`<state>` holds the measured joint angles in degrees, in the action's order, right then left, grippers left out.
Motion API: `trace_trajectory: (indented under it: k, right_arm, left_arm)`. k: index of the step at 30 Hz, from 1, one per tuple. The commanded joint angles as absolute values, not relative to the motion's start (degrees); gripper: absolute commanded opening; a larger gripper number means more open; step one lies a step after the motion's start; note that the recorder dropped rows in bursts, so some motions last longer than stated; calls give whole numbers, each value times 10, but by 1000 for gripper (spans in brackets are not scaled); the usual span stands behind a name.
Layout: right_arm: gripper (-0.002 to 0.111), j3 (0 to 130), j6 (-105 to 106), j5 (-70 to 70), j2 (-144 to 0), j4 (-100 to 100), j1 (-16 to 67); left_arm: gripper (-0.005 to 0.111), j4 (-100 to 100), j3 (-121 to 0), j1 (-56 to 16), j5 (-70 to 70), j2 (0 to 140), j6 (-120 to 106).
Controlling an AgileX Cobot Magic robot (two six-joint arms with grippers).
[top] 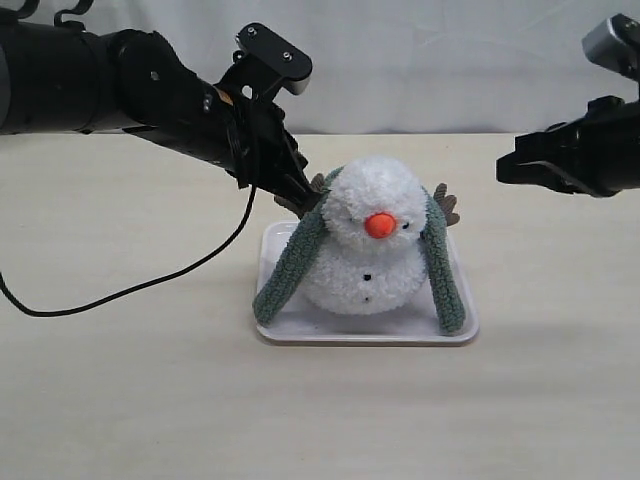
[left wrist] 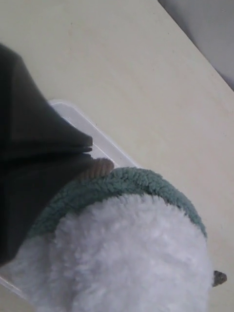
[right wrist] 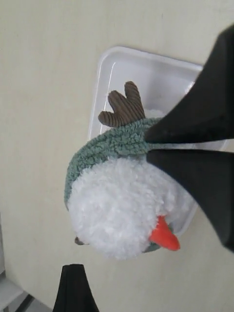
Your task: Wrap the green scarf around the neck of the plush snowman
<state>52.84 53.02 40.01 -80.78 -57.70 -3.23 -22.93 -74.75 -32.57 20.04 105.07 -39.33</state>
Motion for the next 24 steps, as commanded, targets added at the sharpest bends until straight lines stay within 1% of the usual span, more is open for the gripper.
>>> trace_trajectory:
  k: [1,3,5,8,10,12,19,24]
  right_arm:
    - [4,612,418,442,-856,-464,-32]
    - [4,647,352,450,-870,-410,-31]
    - [4,669,294,445,-888,-338,-6]
    - [4,688,259,425,-930,-250,68]
    - [4,721,238,443,-950,-235,81]
    - [4,729,231,440,-963,-229,81]
    - [4,729,233,434,-1022,-237,81]
    - [4,729,281,439,-1038,-297,81]
  left_arm:
    - [0,-238,-745,-327,210,1047,-396]
    - [0,-242,-745,-327,210,1047,-396]
    - [0,-242,-745,-327,210,1047,-396]
    - [0,-248,-745,-327,219,1047,-396]
    - [0,-251,-745,-327,241,1048,-396]
    - [0,-252,-739,-327,253,1052,-396]
    - [0,-252,-701,-327,212,1058,-396]
    - [0,-256,-683,-327,191,1058,-396]
